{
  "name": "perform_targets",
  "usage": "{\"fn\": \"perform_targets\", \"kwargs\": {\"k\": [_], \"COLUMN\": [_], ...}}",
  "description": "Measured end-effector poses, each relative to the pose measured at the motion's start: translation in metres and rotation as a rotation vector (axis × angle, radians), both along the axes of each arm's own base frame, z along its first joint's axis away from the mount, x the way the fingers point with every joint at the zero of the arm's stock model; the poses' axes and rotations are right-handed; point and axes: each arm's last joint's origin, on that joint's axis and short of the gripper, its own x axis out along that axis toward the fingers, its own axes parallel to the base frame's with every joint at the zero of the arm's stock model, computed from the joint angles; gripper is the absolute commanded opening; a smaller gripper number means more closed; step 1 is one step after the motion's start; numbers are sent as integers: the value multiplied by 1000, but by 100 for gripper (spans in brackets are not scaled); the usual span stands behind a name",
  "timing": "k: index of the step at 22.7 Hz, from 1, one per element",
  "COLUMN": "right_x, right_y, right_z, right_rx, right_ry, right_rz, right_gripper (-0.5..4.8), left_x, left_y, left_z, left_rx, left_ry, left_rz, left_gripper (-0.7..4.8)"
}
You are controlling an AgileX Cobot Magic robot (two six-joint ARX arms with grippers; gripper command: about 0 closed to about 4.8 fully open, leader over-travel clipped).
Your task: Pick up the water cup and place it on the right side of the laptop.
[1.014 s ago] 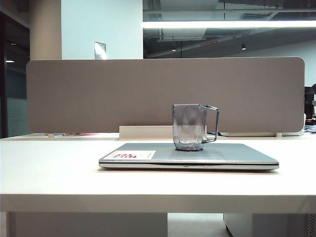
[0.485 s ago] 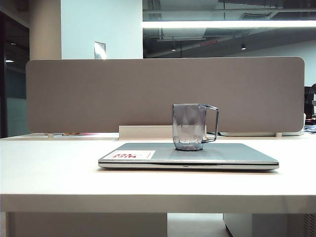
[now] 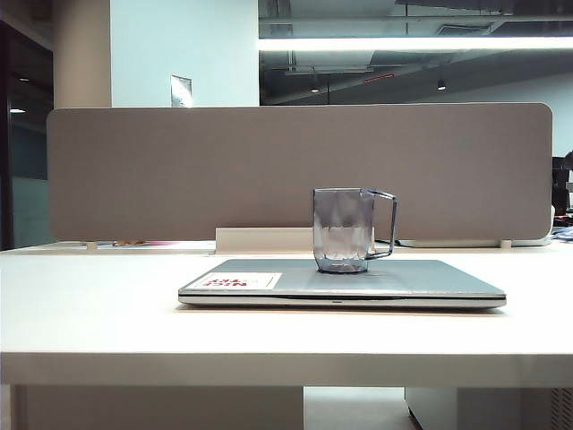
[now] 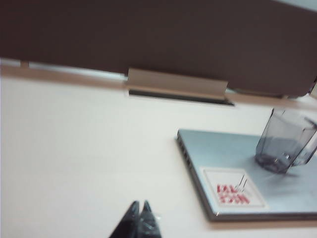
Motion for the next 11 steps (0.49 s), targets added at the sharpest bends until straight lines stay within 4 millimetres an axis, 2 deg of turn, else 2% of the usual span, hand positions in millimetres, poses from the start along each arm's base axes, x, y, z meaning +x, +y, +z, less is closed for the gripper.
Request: {"fn": "perform_targets", "kwargs": {"k": [2,7,9,11], "right_x": [0,11,28,38], "right_y": [0,0,1,1], "right_z": [6,19,30,32], "right_rx": [0,-3,-6,-7], "right_ry": [19,103,191,225], "right_rz": [0,0,0,6], "right_gripper": [-6,-5,8,21], "left_x": [0,6,12,14], "left_y": [0,0,0,0], "left_z": [14,25,28,27], "left_rx": [0,1,2,2], "left_ry": [-10,39,74,88], "left_rz": [-2,-1,-2,-8], "left_gripper": [-6,-6,-6,-6]}}
